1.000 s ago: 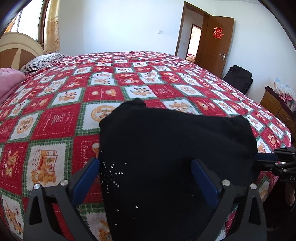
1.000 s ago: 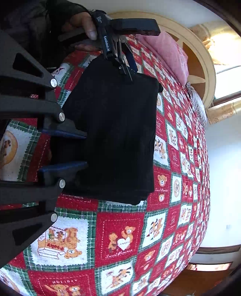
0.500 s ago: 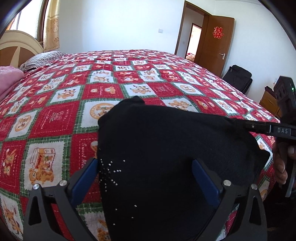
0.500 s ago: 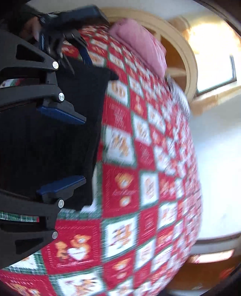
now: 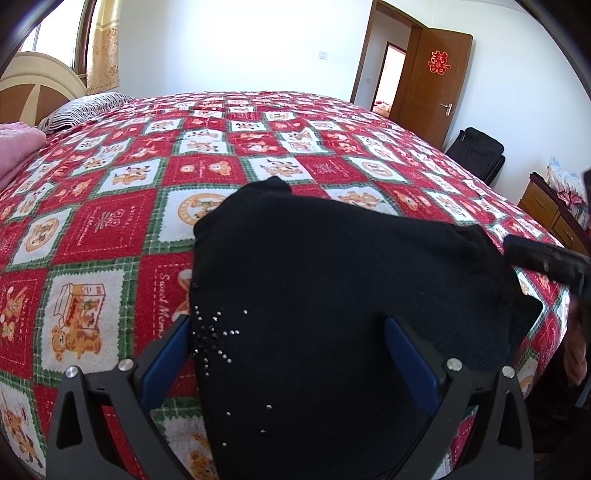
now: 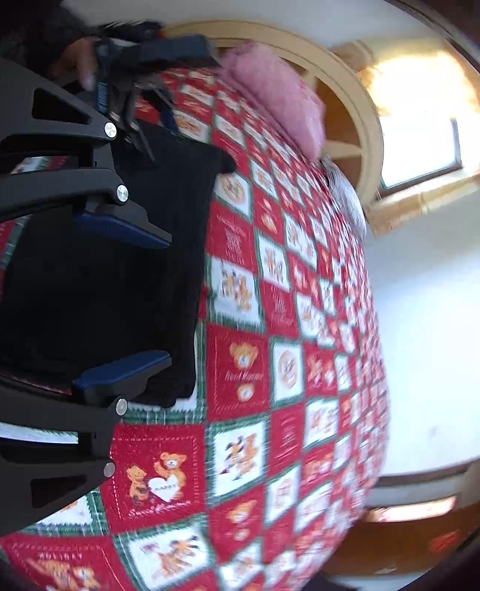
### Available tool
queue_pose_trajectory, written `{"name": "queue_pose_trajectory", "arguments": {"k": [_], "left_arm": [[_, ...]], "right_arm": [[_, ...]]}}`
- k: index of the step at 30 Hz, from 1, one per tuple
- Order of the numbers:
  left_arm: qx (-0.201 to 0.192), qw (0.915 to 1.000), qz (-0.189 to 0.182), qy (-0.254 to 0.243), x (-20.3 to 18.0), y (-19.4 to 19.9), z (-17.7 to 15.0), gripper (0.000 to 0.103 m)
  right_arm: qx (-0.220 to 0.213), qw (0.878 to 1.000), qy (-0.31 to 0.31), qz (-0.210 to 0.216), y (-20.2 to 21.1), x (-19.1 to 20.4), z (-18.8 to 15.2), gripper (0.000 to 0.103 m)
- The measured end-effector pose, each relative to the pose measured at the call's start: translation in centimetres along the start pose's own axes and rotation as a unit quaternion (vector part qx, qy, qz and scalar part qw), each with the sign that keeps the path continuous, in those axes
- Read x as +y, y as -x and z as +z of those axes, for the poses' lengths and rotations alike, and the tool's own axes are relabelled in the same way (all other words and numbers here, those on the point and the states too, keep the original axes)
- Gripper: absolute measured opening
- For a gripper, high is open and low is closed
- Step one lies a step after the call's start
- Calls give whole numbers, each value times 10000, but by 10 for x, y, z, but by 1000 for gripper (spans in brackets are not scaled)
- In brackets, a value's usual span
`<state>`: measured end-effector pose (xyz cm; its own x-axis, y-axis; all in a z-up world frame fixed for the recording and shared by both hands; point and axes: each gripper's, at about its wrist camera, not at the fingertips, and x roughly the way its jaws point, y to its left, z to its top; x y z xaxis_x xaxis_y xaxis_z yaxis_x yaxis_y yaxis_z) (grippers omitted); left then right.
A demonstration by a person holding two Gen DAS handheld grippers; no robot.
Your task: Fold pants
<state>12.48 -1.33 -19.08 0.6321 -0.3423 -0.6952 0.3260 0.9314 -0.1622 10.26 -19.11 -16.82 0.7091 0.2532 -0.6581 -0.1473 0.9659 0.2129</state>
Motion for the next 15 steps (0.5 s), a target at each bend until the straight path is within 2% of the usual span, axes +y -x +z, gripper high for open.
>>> {"name": "queue_pose_trajectory", "arguments": {"k": [3,6,8,10,11,12,13,15], "left_arm": [[-19,10000,19,-38,0,2,0,103],[1,10000,6,2,1,1,-1,103],[-1,10000,12,11,1,1,-1,103],[-35,10000,36,2,1,3,-1,103],[-68,9999,75,-7,1,4,0,103],[-95,9999,106,-16,1,5,0,103],[-136,9998,140,-11,1,8,1,103],[-237,9996,157,-16,2,11,4,103]], "right_arm": [[-35,9981,314,-520,9,12,-13,59],[9,9984,-89,-550,15,-10,-20,57],[133,9979,-279,-563,11,-24,-22,48],[180,9980,-398,-457,6,-29,-22,44],[251,9982,-430,-324,1,-29,-23,37],[273,9982,-413,-342,-1,-28,-25,23],[258,9982,-333,-434,-2,-26,-26,16],[263,9984,-240,-441,1,-25,-28,13]]}}
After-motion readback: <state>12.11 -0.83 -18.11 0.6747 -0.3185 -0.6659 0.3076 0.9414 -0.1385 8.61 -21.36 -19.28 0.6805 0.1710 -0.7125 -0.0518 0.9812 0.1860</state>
